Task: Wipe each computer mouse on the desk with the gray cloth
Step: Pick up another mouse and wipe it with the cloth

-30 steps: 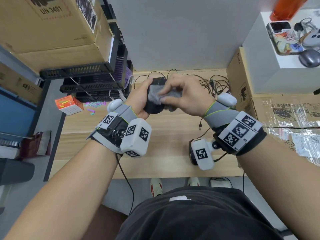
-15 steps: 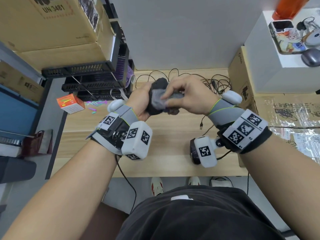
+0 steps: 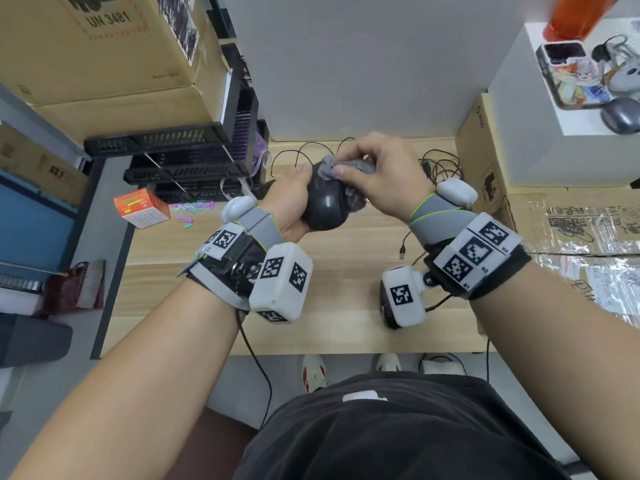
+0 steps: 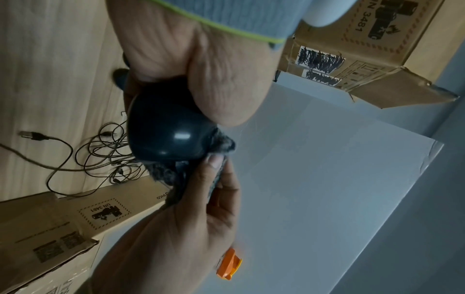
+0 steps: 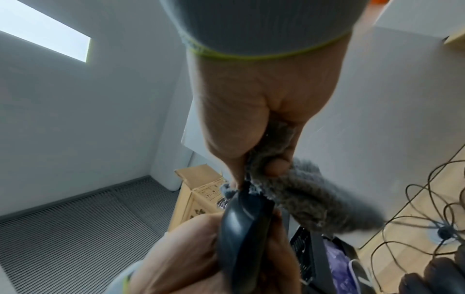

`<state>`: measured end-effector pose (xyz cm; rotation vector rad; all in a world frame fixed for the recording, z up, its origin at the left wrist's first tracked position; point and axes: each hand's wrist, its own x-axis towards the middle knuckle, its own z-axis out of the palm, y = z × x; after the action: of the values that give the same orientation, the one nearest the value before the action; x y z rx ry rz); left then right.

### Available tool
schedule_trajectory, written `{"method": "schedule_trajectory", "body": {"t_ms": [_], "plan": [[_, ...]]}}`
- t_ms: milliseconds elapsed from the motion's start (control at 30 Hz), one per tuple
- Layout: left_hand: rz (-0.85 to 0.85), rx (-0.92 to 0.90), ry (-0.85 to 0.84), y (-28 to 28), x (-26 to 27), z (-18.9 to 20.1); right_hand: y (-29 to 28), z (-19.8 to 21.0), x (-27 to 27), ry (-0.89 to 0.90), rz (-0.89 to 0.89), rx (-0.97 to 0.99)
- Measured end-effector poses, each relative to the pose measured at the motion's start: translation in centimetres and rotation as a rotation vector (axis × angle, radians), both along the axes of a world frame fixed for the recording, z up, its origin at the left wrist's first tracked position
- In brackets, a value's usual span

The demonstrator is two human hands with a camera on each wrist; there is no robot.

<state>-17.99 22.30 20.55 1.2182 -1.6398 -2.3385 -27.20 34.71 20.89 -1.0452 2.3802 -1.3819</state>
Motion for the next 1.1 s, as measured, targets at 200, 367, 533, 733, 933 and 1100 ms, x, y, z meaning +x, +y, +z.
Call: {"method": "schedule_trajectory", "body": {"t_ms": [200, 367, 533, 733, 933, 1100], "plan": [[0.098, 0.068, -0.008, -0.6, 0.1, 0.0, 0.7, 0.2, 1.2, -0.216, 0.372, -0.003], [0.148, 0.138, -0.023, -1.1, 0.5, 0.9, 1.4, -1.3, -1.2, -0.118, -0.068, 0.031], [-0.055, 0.058, -0.074, -0.1, 0.2, 0.6, 0.2, -0.6, 0.9, -0.113, -0.004, -0.092], [-0.158, 0.081, 0.006, 0.2, 0.1, 0.4, 0.0, 0.2, 1.6, -0.193, 0.047, -0.131], [-0.041, 0.157, 0.035, -0.8, 0.2, 0.1, 0.7, 0.5, 1.8, -0.319, 0.398, 0.007], [-0.078, 0.139, 0.028, -0.2, -0.4, 0.1, -0.2, 0.0, 1.3, -0.160, 0.118, -0.104]]}}
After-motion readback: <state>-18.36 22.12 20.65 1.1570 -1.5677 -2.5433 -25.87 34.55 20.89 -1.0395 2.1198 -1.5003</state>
